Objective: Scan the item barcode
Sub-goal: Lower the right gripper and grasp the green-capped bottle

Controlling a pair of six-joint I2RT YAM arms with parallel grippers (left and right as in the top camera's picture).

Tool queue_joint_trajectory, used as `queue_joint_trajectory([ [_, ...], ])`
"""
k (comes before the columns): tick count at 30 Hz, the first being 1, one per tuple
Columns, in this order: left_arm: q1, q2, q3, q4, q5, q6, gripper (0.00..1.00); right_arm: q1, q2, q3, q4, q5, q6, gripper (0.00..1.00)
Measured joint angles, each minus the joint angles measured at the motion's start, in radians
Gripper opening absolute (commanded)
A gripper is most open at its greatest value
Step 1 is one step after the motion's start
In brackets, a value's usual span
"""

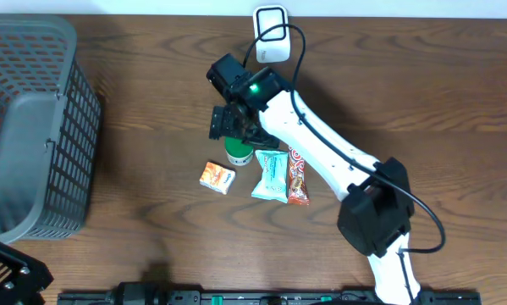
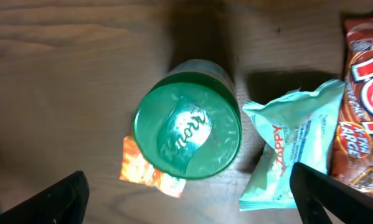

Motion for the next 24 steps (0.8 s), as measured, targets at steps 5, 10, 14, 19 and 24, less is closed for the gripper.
queue_joint_trajectory([
  [5,0.0,0.0,0.0,0.0,0.02,0.0,0.98,0.0,0.025,0.0,0.007,-0.001,0.05,0.98],
  [10,0.0,0.0,0.0,0.001,0.024,0.0,0.98,0.0,0.067,0.0,0.018,-0.001,0.071,0.99],
  [14,0.0,0.0,0.0,0.001,0.026,0.0,0.98,0.0,0.119,0.0,0.018,-0.011,0.075,0.99],
  [19,0.0,0.0,0.0,0.002,0.027,0.0,0.98,0.003,0.183,0.0,0.023,-0.03,0.072,0.97],
  [24,0.0,0.0,0.0,0.001,0.027,0.0,0.98,0.003,0.195,0.0,0.045,-0.042,0.05,0.91],
])
